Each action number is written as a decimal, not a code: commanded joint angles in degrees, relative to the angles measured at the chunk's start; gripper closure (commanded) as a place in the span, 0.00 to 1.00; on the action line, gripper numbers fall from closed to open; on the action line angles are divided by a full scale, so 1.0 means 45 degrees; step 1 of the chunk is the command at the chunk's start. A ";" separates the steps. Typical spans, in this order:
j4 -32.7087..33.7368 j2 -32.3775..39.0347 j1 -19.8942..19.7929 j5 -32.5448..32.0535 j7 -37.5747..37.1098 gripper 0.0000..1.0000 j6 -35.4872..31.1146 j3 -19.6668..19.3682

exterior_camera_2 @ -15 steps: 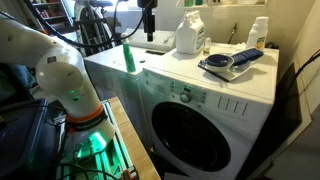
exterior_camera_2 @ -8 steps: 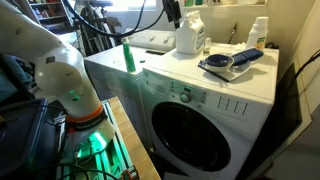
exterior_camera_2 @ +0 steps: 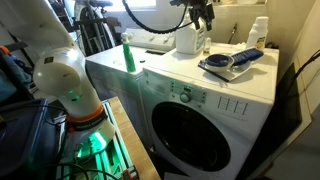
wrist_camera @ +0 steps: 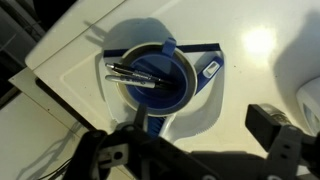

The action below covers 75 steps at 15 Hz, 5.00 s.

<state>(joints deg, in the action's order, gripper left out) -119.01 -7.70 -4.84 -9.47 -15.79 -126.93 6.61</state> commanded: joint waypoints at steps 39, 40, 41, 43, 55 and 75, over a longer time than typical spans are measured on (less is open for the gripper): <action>0.3470 0.5436 0.1125 0.0949 0.0078 0.96 0.0831 -0.1811; 0.3411 0.5297 0.1166 0.0905 -0.0042 0.95 0.0928 -0.1842; 0.3317 0.5024 0.1207 0.0882 -0.0168 0.98 0.1062 -0.1858; 0.3144 0.4532 0.1310 0.0678 -0.0523 0.96 0.1220 -0.1907; 0.1179 0.1327 0.2518 0.0436 -0.1413 0.96 0.3296 -0.0452; -0.0358 0.1801 0.2815 0.1376 -0.2973 0.51 0.1413 -0.0112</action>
<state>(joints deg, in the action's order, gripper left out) -118.30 7.96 9.37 -6.94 -34.72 -125.11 7.16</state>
